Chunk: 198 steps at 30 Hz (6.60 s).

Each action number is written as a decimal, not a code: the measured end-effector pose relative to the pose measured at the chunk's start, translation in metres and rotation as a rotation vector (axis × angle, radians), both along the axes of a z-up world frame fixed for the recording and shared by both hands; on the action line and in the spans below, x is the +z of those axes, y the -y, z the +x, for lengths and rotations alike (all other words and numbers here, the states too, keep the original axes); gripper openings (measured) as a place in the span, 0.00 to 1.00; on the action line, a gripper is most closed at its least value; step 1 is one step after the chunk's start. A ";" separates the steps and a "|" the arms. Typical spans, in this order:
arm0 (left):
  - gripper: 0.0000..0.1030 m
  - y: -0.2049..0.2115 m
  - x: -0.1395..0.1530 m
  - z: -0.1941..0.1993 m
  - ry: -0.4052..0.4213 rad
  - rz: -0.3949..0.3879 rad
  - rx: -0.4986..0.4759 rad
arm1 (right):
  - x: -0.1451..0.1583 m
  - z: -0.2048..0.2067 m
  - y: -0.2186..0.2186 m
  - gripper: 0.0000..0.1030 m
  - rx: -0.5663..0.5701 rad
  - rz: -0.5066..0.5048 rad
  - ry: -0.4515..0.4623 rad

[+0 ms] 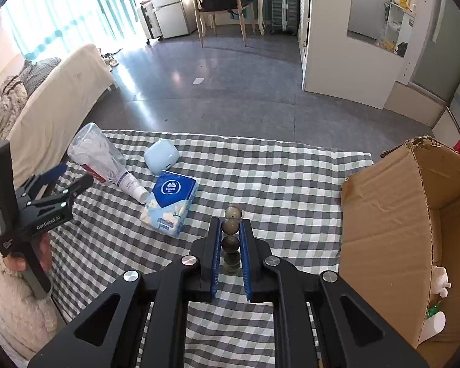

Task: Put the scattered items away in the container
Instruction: 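Lift the bracelet and swab tub and carry them toward the box, then open both grippers over the box to drop the bracelet and swab tub, then grasp the tissue pack with the right gripper while the left grasps the toothpaste tube, then lift the tissue pack and toothpaste tube and carry them toward the box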

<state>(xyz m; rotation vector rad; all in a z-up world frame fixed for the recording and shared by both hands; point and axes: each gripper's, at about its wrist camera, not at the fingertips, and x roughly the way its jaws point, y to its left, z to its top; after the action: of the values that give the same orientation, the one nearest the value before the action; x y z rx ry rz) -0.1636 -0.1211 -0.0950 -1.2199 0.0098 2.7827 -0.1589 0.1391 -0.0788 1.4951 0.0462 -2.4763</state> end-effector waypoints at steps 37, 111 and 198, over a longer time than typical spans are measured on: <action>0.64 -0.204 0.153 0.066 -0.216 -0.001 -0.441 | 0.110 0.085 -0.097 0.11 -0.201 0.025 -0.231; 1.00 -0.034 -0.053 -0.068 0.246 0.083 -0.060 | -0.073 -0.007 0.119 0.57 0.097 0.192 0.062; 0.11 -0.086 0.027 0.012 0.241 -0.003 -0.063 | -0.056 0.015 0.022 0.31 -0.090 -0.042 -0.041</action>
<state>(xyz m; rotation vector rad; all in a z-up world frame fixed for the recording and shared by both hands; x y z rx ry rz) -0.1517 -0.0354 -0.0681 -1.5196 0.0331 2.5660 -0.1434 0.1167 -0.1344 1.4603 -0.0673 -2.5617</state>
